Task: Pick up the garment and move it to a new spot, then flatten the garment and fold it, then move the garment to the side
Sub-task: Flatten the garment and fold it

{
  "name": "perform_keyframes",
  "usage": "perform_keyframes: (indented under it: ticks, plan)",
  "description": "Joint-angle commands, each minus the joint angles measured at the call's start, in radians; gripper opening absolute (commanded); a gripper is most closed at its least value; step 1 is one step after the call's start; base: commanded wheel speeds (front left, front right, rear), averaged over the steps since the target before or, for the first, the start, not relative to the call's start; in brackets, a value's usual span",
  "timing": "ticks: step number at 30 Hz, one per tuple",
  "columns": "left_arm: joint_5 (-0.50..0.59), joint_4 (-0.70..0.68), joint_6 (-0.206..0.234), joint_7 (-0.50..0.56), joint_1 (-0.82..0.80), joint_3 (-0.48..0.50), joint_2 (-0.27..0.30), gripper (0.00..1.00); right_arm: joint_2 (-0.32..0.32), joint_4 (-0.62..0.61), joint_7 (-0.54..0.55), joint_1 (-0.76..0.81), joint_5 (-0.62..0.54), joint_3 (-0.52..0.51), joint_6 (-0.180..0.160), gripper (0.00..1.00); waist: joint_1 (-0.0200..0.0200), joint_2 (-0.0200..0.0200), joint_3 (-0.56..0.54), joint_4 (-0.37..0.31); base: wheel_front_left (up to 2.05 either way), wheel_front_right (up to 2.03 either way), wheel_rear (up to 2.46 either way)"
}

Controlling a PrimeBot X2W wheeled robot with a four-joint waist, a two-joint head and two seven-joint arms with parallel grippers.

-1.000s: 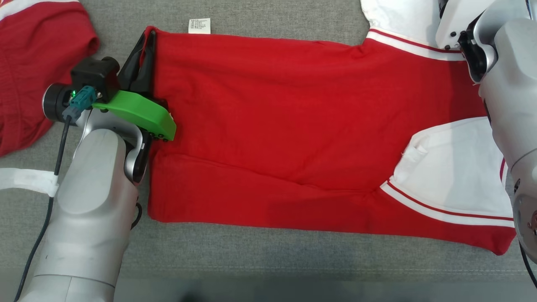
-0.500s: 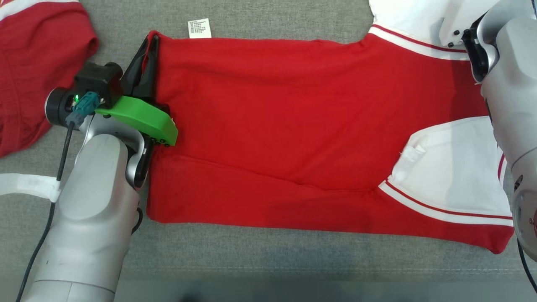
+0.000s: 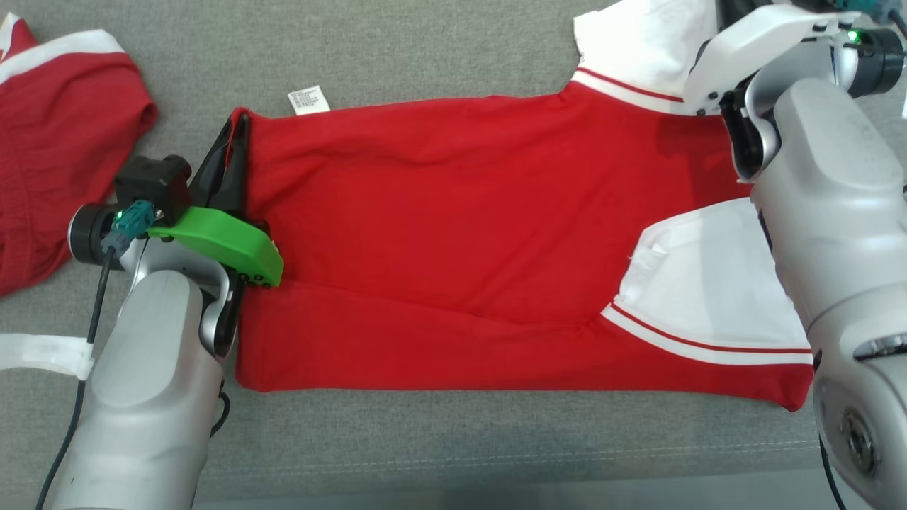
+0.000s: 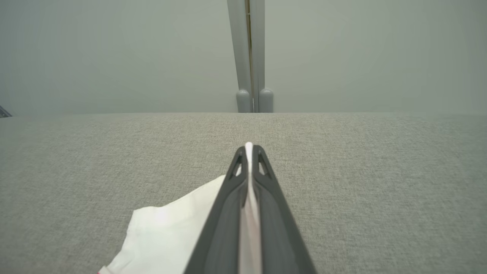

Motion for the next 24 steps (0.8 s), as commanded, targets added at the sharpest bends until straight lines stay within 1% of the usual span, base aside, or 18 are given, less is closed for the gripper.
perform_keyframes:
  ticks: [1,4,8,9,11,14,19,24]
  plan:
    - [-0.007,-0.002,-0.001,-0.003,0.019,0.006,0.010,0.00,-0.010,-0.060,-0.004,0.057,0.062,0.036,-0.002,0.00,0.0000,0.0000,-0.041,-0.031,0.00,0.00,0.00]
    - [-0.009,-0.005,-0.001,-0.004,0.041,0.014,0.019,0.00,-0.034,-0.175,-0.004,0.149,0.177,0.101,-0.002,0.00,0.0000,0.0000,-0.072,-0.046,0.00,0.00,0.00]
    - [-0.007,-0.017,-0.001,-0.004,0.075,0.029,0.029,0.00,-0.099,-0.334,-0.004,0.289,0.331,0.189,-0.002,0.00,0.0000,0.0000,-0.116,-0.060,0.00,0.00,0.00]
    - [-0.007,-0.017,-0.001,-0.004,0.075,0.029,0.029,0.00,-0.099,-0.334,-0.004,0.289,0.331,0.189,-0.002,0.00,0.0000,0.0000,-0.116,-0.060,0.00,0.00,0.00]
    - [-0.006,-0.025,-0.001,-0.004,0.095,0.033,0.032,0.00,-0.125,-0.418,-0.003,0.363,0.404,0.240,-0.002,0.00,0.0000,0.0000,-0.139,-0.068,0.00,0.00,0.00]
    - [-0.005,-0.047,-0.001,-0.004,0.133,0.036,0.039,0.00,-0.178,-0.528,-0.003,0.461,0.502,0.285,-0.002,0.00,0.0000,0.0000,-0.169,-0.081,0.00,0.00,0.00]
    - [-0.010,-0.085,-0.001,-0.004,0.200,0.042,0.052,0.00,-0.237,-0.667,-0.003,0.594,0.601,0.315,-0.002,0.00,0.0000,0.0000,-0.208,-0.098,0.00,0.00,0.00]
    - [-0.008,-0.134,-0.001,-0.004,0.256,0.046,0.053,0.00,-0.277,-0.752,-0.003,0.688,0.672,0.349,-0.002,0.00,0.0000,0.0000,-0.231,-0.100,0.00,0.00,0.00]
